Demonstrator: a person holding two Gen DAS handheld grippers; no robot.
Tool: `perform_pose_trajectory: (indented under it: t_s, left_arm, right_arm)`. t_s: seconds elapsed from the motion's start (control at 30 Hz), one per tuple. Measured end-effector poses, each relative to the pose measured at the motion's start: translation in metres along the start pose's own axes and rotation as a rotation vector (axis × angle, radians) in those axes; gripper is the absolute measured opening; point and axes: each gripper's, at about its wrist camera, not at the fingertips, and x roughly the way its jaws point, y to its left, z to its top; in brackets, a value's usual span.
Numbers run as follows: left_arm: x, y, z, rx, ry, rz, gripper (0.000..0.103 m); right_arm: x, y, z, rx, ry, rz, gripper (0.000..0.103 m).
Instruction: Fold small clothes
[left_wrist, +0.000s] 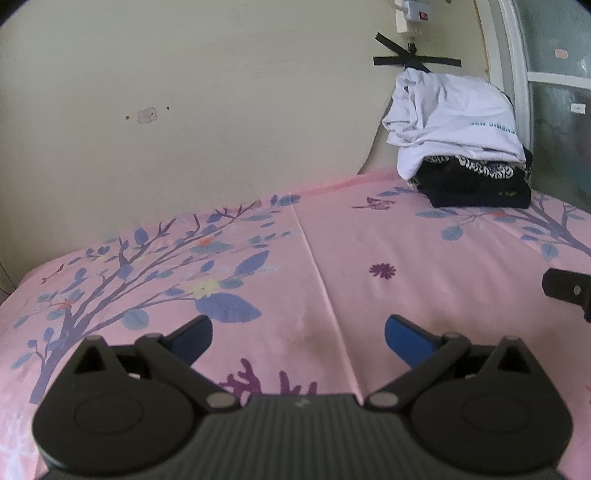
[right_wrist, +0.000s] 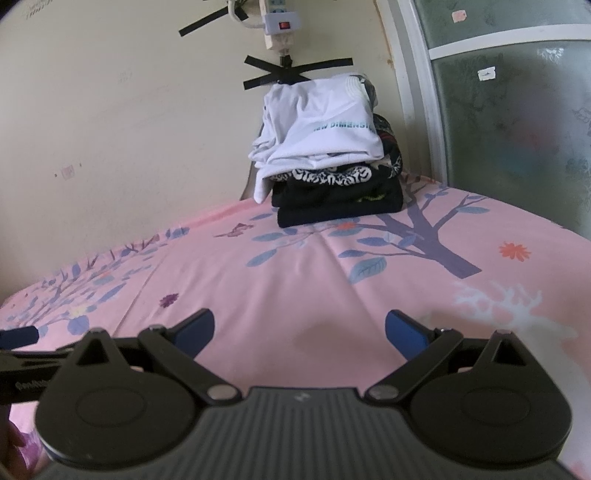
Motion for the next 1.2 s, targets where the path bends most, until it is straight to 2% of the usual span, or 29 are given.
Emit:
perform_pose_trajectory:
  t_s: [0.27, 1.0, 1.1, 1.2]
  left_arm:
    - [-0.0023, 0.0078, 0.0010, -0.036, -0.012, -0.012, 0.103]
    - [-0.0041, 0.0100, 0.0005, -0.046, -0.007, -0.032, 0.103]
    - [-0.0042, 0.0100, 0.0010, -0.045, 0.005, -0.027, 0.103]
    - [-0.0007, 0.0068, 0.0027, -0.033, 0.053, -0.030, 0.103]
  right_arm:
    - [-0.0009, -0.0014, 0.0007, 0.000, -0.005, 0.009, 0.092]
    - [-0.0040, -0.0042, 0.0011, 0.007, -0.024, 0.032, 0.092]
    - [-0.0042, -0.0043, 0.0009, 0.007, -0.024, 0.032, 0.092]
    - [-0.0028, -0.0034, 0.0018, 0.005, -0.018, 0.020, 0.092]
